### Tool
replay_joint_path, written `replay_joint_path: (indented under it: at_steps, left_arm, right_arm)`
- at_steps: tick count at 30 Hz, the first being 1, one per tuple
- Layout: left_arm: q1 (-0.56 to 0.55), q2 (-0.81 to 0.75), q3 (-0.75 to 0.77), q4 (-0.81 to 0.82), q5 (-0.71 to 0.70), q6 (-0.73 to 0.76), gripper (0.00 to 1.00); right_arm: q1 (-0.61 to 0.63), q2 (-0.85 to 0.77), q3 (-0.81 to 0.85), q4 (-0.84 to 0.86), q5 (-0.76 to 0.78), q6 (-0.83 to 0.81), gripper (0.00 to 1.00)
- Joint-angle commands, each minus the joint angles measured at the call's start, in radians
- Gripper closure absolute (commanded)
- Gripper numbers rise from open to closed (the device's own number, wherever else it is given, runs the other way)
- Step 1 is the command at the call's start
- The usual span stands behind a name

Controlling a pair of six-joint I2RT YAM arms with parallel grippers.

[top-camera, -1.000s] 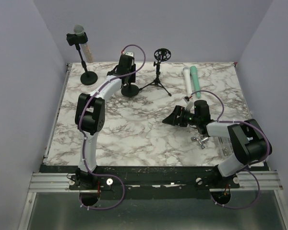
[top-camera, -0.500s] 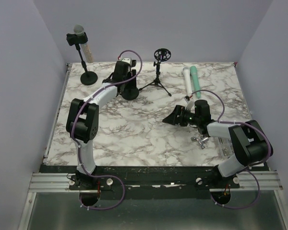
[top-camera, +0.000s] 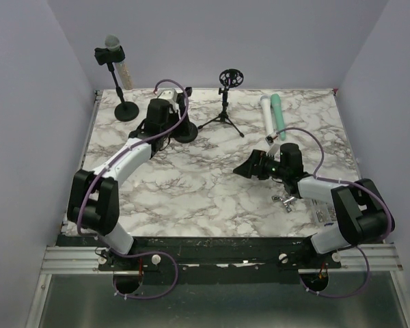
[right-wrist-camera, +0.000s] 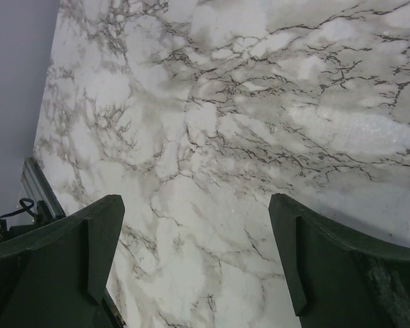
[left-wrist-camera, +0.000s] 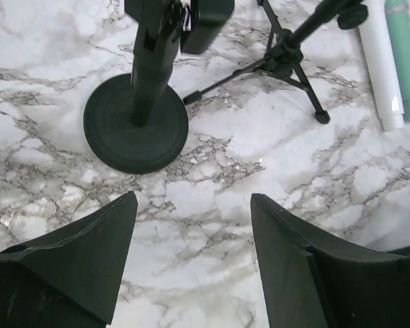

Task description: Remove the microphone from the stand

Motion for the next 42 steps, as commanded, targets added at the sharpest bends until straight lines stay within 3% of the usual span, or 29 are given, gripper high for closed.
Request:
replay_joint_path:
  at_steps: [1, 9, 16, 21, 31, 42]
  left_arm:
    - [0.003, -0.170, -0.122, 0.059, 0.061, -0.048, 0.30]
    - [0.027, -0.387, -0.274, 0.094, 0.107, -0.085, 0.30]
    - [0.142, -0.504, -0.319, 0.126, 0.176, -0.142, 0.30]
    - [0.239, -0.536, -0.318, 0.165, 0.169, -0.181, 0.24]
    - [0.359, -0.446, -0.347, 0.423, 0.101, -0.287, 0.22]
    - [0.408, -0.153, -0.283, 0.801, 0.091, -0.198, 0.22]
  right_arm:
    - [0.002, -0.039, -0.014, -0.002, 0.032, -0.024, 0.04]
    - [0.002, -0.021, 0.006, -0.009, 0.009, 0.020, 0.04]
    - [0.002, -0.100, 0.017, -0.091, 0.009, 0.045, 0.04]
    - [0.002, -0.101, -0.012, -0.093, 0.017, -0.009, 0.03]
    - [0.002, -0.150, -0.100, 0.028, 0.019, 0.002, 0.03]
    - [0.002, -0.107, -0.123, 0.127, -0.010, 0.047, 0.03]
